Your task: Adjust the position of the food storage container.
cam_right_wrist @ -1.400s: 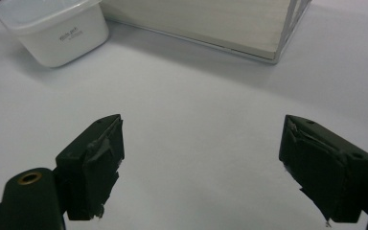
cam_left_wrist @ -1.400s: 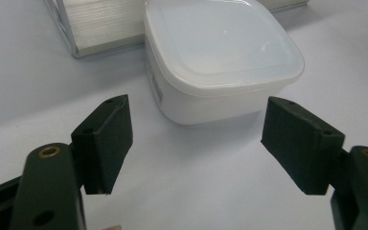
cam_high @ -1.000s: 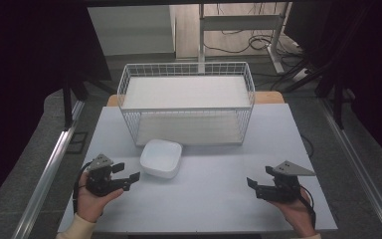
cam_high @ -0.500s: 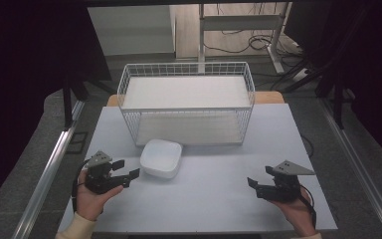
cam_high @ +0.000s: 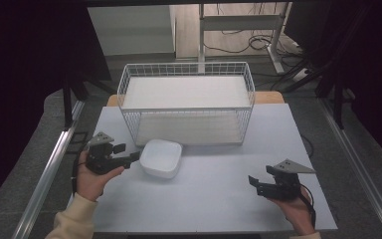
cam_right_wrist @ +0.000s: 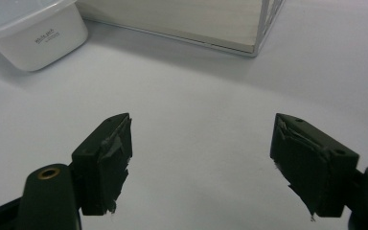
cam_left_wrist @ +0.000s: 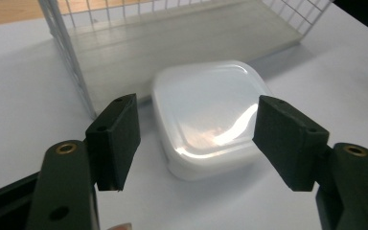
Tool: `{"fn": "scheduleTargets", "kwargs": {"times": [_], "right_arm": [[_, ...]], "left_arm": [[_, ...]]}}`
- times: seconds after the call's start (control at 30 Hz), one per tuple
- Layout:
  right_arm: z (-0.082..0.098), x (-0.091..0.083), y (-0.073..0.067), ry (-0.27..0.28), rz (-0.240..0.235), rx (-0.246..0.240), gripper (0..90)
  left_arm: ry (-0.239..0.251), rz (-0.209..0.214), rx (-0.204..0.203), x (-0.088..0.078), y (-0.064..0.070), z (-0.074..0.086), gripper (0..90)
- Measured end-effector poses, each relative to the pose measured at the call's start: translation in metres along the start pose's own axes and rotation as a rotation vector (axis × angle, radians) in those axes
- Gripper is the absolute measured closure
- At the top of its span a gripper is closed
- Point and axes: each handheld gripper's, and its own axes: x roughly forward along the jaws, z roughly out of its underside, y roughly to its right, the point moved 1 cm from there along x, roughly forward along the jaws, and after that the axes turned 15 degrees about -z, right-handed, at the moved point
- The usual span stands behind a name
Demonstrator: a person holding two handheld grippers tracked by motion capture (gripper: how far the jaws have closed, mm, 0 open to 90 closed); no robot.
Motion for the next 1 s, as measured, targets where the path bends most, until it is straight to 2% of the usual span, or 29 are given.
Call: {"fn": "scheduleTargets", "kwargs": {"times": [0.13, 0.3, 0.47, 0.53, 0.63, 0.77, 0.9, 1.0], "right_arm": [[-0.001, 0.002, -0.003, 0.001, -0.002, -0.01, 22.6], [0.0, 0.004, -0.002, -0.017, 0.0, -0.024, 22.6], [0.0, 0.006, -0.001, -0.018, -0.002, -0.027, 22.6], [0.0, 0.007, -0.002, -0.022, -0.002, -0.028, 22.6], [0.0, 0.007, -0.002, -0.027, 0.002, -0.031, 22.6], [0.001, 0.007, -0.001, -0.029, 0.009, -0.03, 22.6], [0.002, 0.007, 0.0, -0.033, 0.017, -0.025, 22.7], [0.002, 0.009, 0.0, -0.04, 0.021, -0.031, 22.6]], "left_arm": [[-0.02, -0.009, 0.002, 0.012, -0.003, -0.007, 35.4], [-0.049, 0.016, -0.01, 0.026, -0.01, -0.015, 41.4], [-0.075, 0.016, -0.017, 0.038, -0.014, -0.025, 48.1], [-0.089, 0.009, 0.003, 0.044, -0.012, -0.026, 54.8], [-0.106, -0.027, 0.028, 0.054, -0.011, -0.026, 67.4], [-0.145, -0.056, 0.035, 0.063, -0.016, -0.024, 82.2], [-0.188, -0.067, 0.04, 0.073, -0.02, -0.02, 89.1], [-0.216, -0.066, 0.055, 0.082, -0.019, -0.017, 89.8]]}}
